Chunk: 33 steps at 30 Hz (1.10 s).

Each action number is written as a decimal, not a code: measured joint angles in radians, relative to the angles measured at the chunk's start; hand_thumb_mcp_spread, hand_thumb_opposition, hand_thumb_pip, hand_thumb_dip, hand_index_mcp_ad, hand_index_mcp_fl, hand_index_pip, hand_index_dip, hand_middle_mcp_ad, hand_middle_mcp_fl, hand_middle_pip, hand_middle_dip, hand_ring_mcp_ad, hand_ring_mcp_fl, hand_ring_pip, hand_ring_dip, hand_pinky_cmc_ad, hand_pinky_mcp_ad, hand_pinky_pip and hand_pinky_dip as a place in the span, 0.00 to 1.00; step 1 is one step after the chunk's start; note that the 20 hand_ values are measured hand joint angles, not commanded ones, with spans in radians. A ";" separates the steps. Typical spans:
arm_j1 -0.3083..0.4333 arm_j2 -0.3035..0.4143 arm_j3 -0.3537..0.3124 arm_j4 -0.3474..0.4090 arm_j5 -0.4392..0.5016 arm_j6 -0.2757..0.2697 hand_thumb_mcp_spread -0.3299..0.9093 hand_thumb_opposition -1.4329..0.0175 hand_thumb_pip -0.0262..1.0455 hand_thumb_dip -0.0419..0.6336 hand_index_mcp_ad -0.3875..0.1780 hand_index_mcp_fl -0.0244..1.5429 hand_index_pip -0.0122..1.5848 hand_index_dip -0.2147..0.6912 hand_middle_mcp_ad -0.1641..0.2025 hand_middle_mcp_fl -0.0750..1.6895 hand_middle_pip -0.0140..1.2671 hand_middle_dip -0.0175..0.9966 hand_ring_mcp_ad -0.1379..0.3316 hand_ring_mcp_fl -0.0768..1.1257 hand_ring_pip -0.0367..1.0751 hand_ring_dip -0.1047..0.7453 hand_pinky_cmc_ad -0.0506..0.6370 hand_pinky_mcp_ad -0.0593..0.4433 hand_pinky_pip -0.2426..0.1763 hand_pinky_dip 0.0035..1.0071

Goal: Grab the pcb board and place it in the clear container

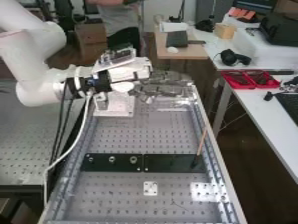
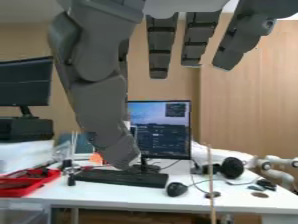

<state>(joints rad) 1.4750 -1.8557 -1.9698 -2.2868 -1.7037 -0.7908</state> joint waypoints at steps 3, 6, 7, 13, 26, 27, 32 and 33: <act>0.038 0.011 0.001 0.007 -0.011 0.006 0.87 0.34 0.43 0.51 0.19 0.46 0.71 0.71 0.57 0.14 0.13 0.19 0.53 0.10 0.13 0.17 0.56 0.51 0.48 0.18; 0.074 0.011 0.011 0.014 -0.024 0.019 0.87 0.34 0.43 0.51 0.20 0.47 0.70 0.72 0.57 0.14 0.13 0.19 0.54 0.10 0.13 0.17 0.56 0.51 0.48 0.18; 0.080 0.010 0.013 0.015 -0.027 0.021 0.87 0.34 0.43 0.51 0.20 0.47 0.70 0.73 0.56 0.14 0.13 0.19 0.54 0.10 0.13 0.17 0.56 0.50 0.48 0.18; 0.145 -0.032 0.054 0.024 -0.051 0.065 0.87 0.34 0.43 0.51 0.21 0.47 0.69 0.74 0.57 0.14 0.13 0.19 0.54 0.10 0.13 0.17 0.56 0.51 0.48 0.18; 0.233 -0.154 0.130 0.005 -0.048 0.109 0.87 0.34 0.43 0.51 0.21 0.47 0.68 0.77 0.57 0.14 0.13 0.19 0.54 0.10 0.13 0.17 0.56 0.51 0.48 0.18; 0.238 -0.165 0.137 0.000 -0.043 0.111 0.87 0.34 0.43 0.51 0.21 0.47 0.68 0.77 0.57 0.14 0.13 0.19 0.54 0.10 0.13 0.17 0.56 0.51 0.48 0.18; 0.254 -0.207 0.160 -0.021 -0.023 0.120 0.87 0.34 0.43 0.51 0.21 0.47 0.68 0.77 0.57 0.14 0.13 0.19 0.54 0.10 0.13 0.17 0.56 0.51 0.48 0.18; 0.256 -0.214 0.164 -0.025 -0.019 0.121 0.87 0.34 0.43 0.51 0.21 0.47 0.68 0.77 0.57 0.14 0.13 0.19 0.54 0.10 0.13 0.17 0.56 0.51 0.48 0.18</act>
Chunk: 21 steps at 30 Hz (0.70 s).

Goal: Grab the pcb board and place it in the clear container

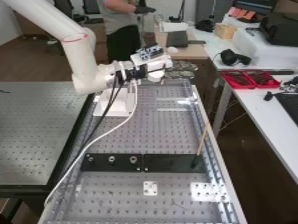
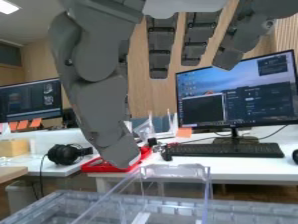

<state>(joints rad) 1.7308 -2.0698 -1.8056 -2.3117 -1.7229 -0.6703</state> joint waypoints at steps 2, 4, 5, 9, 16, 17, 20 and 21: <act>0.005 -0.021 0.013 -0.012 0.010 0.000 0.87 0.34 0.43 0.51 0.21 0.47 0.68 0.77 0.57 0.14 0.13 0.19 0.54 0.10 0.13 0.17 0.56 0.51 0.48 0.18; 0.007 -0.037 0.023 -0.023 0.018 -0.001 0.87 0.34 0.43 0.51 0.21 0.47 0.68 0.77 0.57 0.14 0.13 0.19 0.54 0.10 0.13 0.17 0.56 0.51 0.48 0.18; 0.009 -0.047 0.030 -0.031 0.025 -0.003 0.87 0.34 0.43 0.51 0.21 0.47 0.68 0.77 0.57 0.14 0.13 0.19 0.54 0.10 0.13 0.17 0.56 0.51 0.48 0.18; 0.011 -0.072 0.048 -0.057 0.047 -0.009 0.87 0.34 0.43 0.51 0.21 0.47 0.68 0.77 0.57 0.14 0.13 0.19 0.54 0.10 0.13 0.17 0.56 0.51 0.48 0.18; 0.012 -0.082 0.061 -0.082 0.062 -0.015 0.88 0.34 0.43 0.51 0.21 0.47 0.68 0.77 0.57 0.14 0.13 0.19 0.54 0.10 0.13 0.17 0.56 0.51 0.48 0.18; 0.013 -0.082 0.064 -0.092 0.063 -0.017 0.87 0.34 0.42 0.51 0.21 0.47 0.67 0.78 0.57 0.14 0.13 0.19 0.54 0.10 0.13 0.17 0.56 0.51 0.48 0.18; 0.013 -0.083 0.081 -0.146 0.066 -0.024 0.80 0.36 0.35 0.49 0.25 0.40 0.48 0.76 0.56 0.11 0.13 0.19 0.54 0.10 0.13 0.17 0.56 0.51 0.48 0.18; 0.013 -0.083 0.085 -0.159 0.066 -0.025 0.77 0.37 0.31 0.49 0.28 0.30 0.41 0.76 0.56 0.09 0.13 0.19 0.54 0.10 0.13 0.17 0.56 0.51 0.48 0.18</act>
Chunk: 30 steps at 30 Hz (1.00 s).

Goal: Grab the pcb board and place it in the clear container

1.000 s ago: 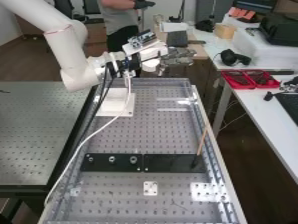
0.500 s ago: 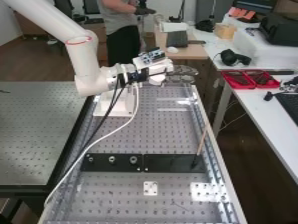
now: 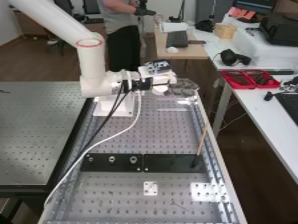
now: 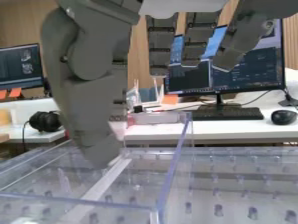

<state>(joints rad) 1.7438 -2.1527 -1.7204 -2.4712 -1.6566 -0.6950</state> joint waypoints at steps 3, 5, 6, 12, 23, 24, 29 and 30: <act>-0.002 0.002 0.007 -0.024 0.002 -0.003 0.72 0.40 0.30 0.43 0.31 0.15 0.26 0.77 0.56 0.08 0.12 0.19 0.54 0.09 0.13 0.17 0.56 0.52 0.48 0.18; -0.005 0.006 0.004 -0.028 0.004 -0.004 0.72 0.42 0.30 0.42 0.32 0.14 0.20 0.77 0.56 0.07 0.12 0.19 0.54 0.08 0.13 0.17 0.56 0.53 0.47 0.18; -0.007 0.008 0.002 -0.030 0.004 -0.004 0.72 0.43 0.30 0.42 0.34 0.13 0.18 0.77 0.56 0.06 0.13 0.19 0.53 0.07 0.13 0.17 0.56 0.53 0.47 0.18; -0.016 0.033 -0.015 -0.033 0.008 -0.005 0.71 0.45 0.30 0.43 0.34 0.12 0.14 0.78 0.56 0.06 0.12 0.19 0.54 0.07 0.13 0.17 0.56 0.53 0.47 0.18; -0.083 0.249 -0.104 -0.056 0.034 -0.012 0.70 0.48 0.30 0.42 0.35 0.12 0.09 0.78 0.57 0.05 0.12 0.19 0.54 0.07 0.13 0.17 0.56 0.53 0.47 0.18; -0.089 0.268 -0.109 -0.064 0.039 -0.013 0.71 0.47 0.30 0.42 0.37 0.13 0.09 0.78 0.56 0.05 0.13 0.19 0.54 0.07 0.13 0.17 0.56 0.53 0.46 0.18; -0.121 0.366 -0.136 -0.119 0.076 -0.014 0.70 0.48 0.29 0.41 0.37 0.14 0.09 0.77 0.56 0.05 0.12 0.19 0.54 0.07 0.13 0.17 0.56 0.53 0.46 0.18; -0.130 0.391 -0.141 -0.137 0.089 -0.013 0.70 0.48 0.29 0.41 0.37 0.14 0.09 0.79 0.56 0.05 0.13 0.19 0.54 0.07 0.13 0.17 0.56 0.54 0.46 0.18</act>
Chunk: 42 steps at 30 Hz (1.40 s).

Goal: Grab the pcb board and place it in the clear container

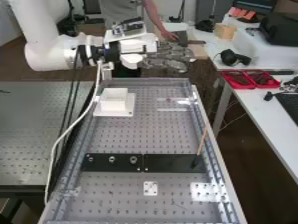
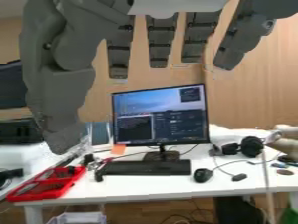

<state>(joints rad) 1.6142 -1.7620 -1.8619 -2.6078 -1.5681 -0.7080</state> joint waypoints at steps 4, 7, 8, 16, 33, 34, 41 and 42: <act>-0.026 0.073 -0.013 -0.066 0.041 0.000 0.69 0.48 0.29 0.42 0.37 0.16 0.08 0.81 0.56 0.05 0.13 0.19 0.54 0.07 0.13 0.17 0.56 0.55 0.46 0.18; -0.053 0.131 -0.018 -0.134 0.075 0.000 0.69 0.48 0.30 0.41 0.38 0.17 0.08 0.81 0.56 0.05 0.12 0.19 0.54 0.07 0.13 0.17 0.56 0.55 0.46 0.18; -0.062 0.147 -0.017 -0.154 0.085 -0.002 0.69 0.48 0.29 0.42 0.38 0.18 0.08 0.81 0.56 0.05 0.12 0.19 0.54 0.07 0.12 0.17 0.56 0.55 0.46 0.18; -0.084 0.186 0.001 -0.230 0.108 -0.023 0.69 0.48 0.29 0.40 0.38 0.18 0.07 0.84 0.56 0.05 0.13 0.19 0.54 0.07 0.12 0.17 0.57 0.55 0.46 0.18; -0.079 0.187 0.014 -0.245 0.114 -0.022 0.67 0.48 0.27 0.37 0.44 0.26 0.06 0.88 0.56 0.07 0.12 0.19 0.53 0.07 0.12 0.17 0.57 0.58 0.46 0.18; -0.079 0.189 0.012 -0.242 0.114 -0.023 0.66 0.48 0.27 0.36 0.44 0.26 0.06 0.89 0.56 0.07 0.12 0.19 0.53 0.07 0.13 0.17 0.57 0.58 0.46 0.18; -0.082 0.185 0.021 -0.266 0.099 -0.016 0.62 0.48 0.25 0.32 0.47 0.27 0.04 0.90 0.56 0.09 0.13 0.19 0.52 0.07 0.12 0.17 0.58 0.61 0.46 0.18; -0.083 0.184 0.024 -0.271 0.094 -0.012 0.61 0.49 0.23 0.30 0.47 0.27 0.04 0.90 0.56 0.09 0.12 0.19 0.53 0.07 0.12 0.17 0.58 0.60 0.46 0.18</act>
<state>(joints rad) 1.5308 -1.5785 -1.8380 -2.8788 -1.4744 -0.7198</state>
